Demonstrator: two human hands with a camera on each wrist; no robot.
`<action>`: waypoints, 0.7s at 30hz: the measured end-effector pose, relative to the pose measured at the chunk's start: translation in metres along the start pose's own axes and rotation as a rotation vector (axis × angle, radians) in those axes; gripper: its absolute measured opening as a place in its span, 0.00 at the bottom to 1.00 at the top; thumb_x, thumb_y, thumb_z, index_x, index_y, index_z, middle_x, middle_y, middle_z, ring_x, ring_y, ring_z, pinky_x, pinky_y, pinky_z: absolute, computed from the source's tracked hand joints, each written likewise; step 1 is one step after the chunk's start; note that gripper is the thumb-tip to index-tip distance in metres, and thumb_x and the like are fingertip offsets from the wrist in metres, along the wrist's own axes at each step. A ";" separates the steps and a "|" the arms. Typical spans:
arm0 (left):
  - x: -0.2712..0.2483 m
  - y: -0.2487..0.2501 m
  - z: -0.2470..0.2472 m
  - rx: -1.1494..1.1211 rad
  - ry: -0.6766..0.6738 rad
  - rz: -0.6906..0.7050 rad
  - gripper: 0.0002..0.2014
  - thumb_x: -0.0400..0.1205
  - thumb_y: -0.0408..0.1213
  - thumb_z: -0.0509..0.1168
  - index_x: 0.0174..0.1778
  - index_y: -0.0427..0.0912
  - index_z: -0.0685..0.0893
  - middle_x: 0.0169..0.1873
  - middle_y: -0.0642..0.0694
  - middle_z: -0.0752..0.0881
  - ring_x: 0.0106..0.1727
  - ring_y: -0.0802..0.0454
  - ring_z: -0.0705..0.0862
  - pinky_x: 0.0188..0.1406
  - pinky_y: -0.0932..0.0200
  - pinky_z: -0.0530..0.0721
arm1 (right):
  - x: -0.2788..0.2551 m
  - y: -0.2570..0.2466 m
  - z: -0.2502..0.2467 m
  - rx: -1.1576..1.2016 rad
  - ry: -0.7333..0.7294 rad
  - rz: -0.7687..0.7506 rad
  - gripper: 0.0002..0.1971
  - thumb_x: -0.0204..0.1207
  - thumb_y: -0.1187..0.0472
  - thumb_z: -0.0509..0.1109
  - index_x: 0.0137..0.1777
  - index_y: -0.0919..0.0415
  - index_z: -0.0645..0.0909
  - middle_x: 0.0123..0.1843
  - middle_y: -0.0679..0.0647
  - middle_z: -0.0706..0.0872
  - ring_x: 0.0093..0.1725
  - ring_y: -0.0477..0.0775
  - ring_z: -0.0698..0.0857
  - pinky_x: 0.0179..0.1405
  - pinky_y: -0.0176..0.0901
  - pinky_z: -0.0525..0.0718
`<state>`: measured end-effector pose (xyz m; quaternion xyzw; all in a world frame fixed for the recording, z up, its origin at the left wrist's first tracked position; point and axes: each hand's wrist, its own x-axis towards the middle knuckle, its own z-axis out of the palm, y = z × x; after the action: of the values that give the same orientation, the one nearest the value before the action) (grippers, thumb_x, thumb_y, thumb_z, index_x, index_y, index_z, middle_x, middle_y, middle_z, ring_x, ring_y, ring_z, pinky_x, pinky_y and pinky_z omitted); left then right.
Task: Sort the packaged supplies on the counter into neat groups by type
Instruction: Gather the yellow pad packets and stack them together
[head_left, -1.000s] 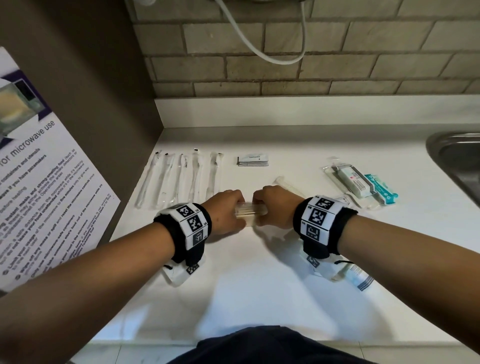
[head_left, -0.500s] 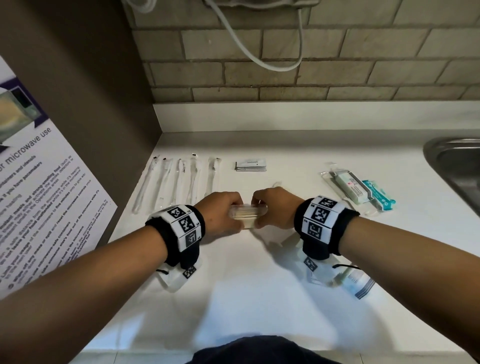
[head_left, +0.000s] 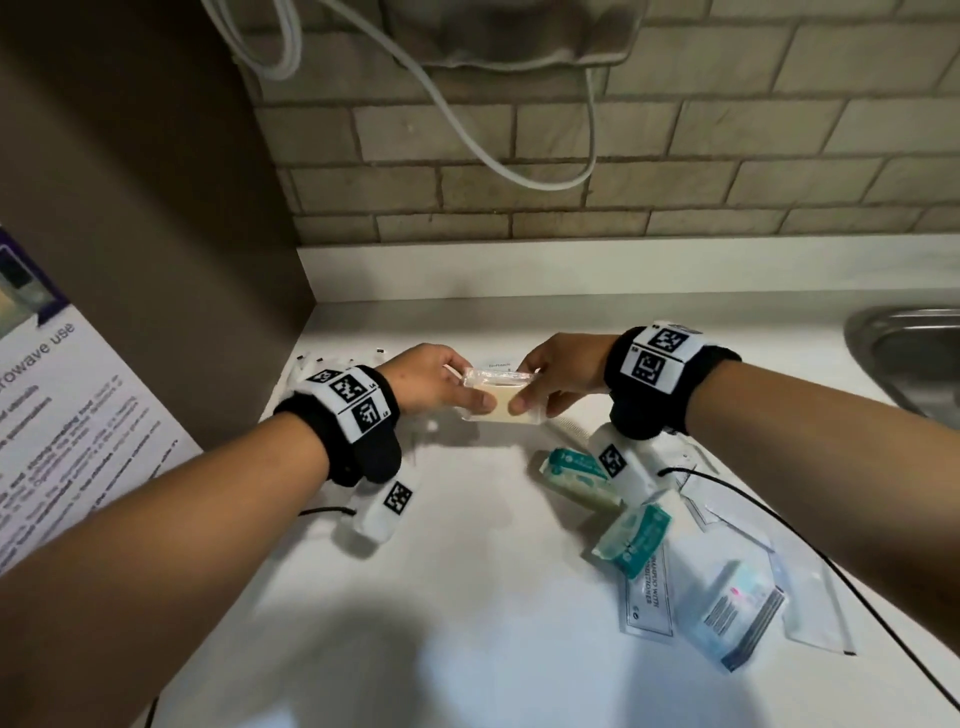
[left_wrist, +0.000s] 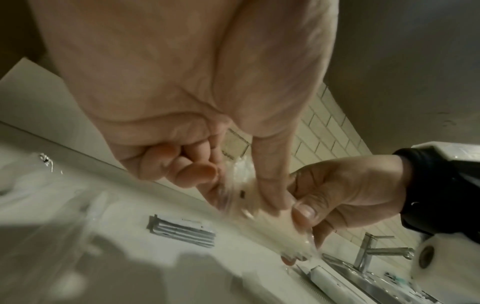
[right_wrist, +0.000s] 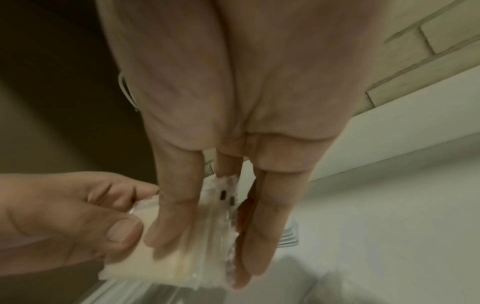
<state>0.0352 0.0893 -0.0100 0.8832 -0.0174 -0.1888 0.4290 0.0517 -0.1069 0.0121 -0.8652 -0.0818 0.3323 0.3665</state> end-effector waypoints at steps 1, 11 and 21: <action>0.005 -0.002 0.001 0.017 0.031 -0.031 0.26 0.66 0.46 0.83 0.56 0.44 0.80 0.44 0.48 0.86 0.42 0.53 0.83 0.38 0.60 0.76 | 0.004 0.000 0.000 0.007 -0.001 0.028 0.07 0.72 0.67 0.77 0.46 0.59 0.83 0.39 0.54 0.85 0.37 0.48 0.85 0.48 0.36 0.87; 0.038 -0.013 0.022 0.140 0.105 -0.259 0.34 0.72 0.50 0.78 0.70 0.40 0.74 0.64 0.46 0.80 0.64 0.49 0.78 0.54 0.61 0.72 | 0.047 0.006 0.001 -0.093 0.002 0.182 0.11 0.69 0.64 0.80 0.48 0.71 0.86 0.40 0.62 0.89 0.39 0.56 0.89 0.61 0.51 0.86; 0.060 -0.009 0.023 0.251 0.021 -0.327 0.14 0.72 0.47 0.78 0.38 0.41 0.84 0.34 0.48 0.82 0.38 0.51 0.79 0.38 0.61 0.74 | 0.067 0.008 0.004 -0.165 -0.010 0.191 0.06 0.69 0.66 0.79 0.33 0.62 0.86 0.33 0.58 0.87 0.31 0.53 0.87 0.50 0.45 0.88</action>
<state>0.0816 0.0663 -0.0483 0.9226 0.1076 -0.2431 0.2794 0.0995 -0.0849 -0.0302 -0.8945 -0.0280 0.3623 0.2604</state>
